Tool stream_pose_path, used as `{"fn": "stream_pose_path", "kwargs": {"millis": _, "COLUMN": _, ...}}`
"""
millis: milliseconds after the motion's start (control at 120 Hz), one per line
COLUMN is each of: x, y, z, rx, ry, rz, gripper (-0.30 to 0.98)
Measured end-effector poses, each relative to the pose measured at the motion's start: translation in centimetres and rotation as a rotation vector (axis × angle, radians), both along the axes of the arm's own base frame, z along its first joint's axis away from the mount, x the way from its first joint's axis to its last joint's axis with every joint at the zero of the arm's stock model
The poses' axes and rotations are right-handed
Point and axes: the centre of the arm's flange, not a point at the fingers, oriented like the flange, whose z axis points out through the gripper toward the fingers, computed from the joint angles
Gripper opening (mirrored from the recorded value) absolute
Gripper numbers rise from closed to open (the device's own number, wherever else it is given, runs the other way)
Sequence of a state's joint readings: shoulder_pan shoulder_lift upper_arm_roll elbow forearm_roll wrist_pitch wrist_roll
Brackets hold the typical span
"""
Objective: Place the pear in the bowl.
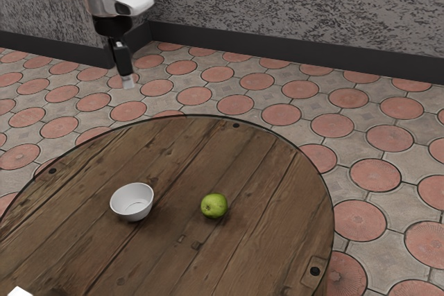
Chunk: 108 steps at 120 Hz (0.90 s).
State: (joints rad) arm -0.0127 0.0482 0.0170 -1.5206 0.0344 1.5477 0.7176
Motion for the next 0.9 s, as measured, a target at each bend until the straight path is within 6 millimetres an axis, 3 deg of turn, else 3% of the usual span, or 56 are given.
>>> {"fn": "stream_pose_path", "kwargs": {"millis": 250, "x": 0.2, "y": -0.2, "z": -0.3, "rx": -0.001, "ry": 0.007, "rz": -0.052, "gripper": 0.69}}
{"fn": "stream_pose_path", "kwargs": {"millis": 317, "x": 1.0, "y": -1.0, "z": -1.9, "rx": -0.034, "ry": 0.034, "rz": -0.051, "gripper": 0.69}}
{"fn": "stream_pose_path", "kwargs": {"millis": 367, "x": 1.9, "y": -2.6, "z": -3.8, "rx": -0.05, "ry": 0.063, "rz": -0.038, "gripper": 0.69}}
{"fn": "stream_pose_path", "kwargs": {"millis": 450, "x": 3.5, "y": -7.2, "z": -7.7, "rx": -0.058, "ry": 0.11, "rz": -0.031, "gripper": 0.69}}
{"fn": "stream_pose_path", "kwargs": {"millis": 633, "x": 4.3, "y": -11.9, "z": -10.1, "rx": -0.048, "ry": 0.096, "rz": 0.043, "gripper": 0.68}}
{"fn": "stream_pose_path", "kwargs": {"millis": 700, "x": 4.4, "y": -12.5, "z": -12.8, "rx": -0.026, "ry": 0.095, "rz": 0.113, "gripper": 0.68}}
{"fn": "stream_pose_path", "kwargs": {"millis": 783, "x": 5.5, "y": -11.4, "z": -18.3, "rx": 0.001, "ry": 0.11, "rz": 0.236, "gripper": 0.69}}
{"fn": "stream_pose_path", "kwargs": {"millis": 900, "x": 4.9, "y": -11.2, "z": -26.3, "rx": -0.024, "ry": 0.132, "rz": 0.421, "gripper": 0.69}}
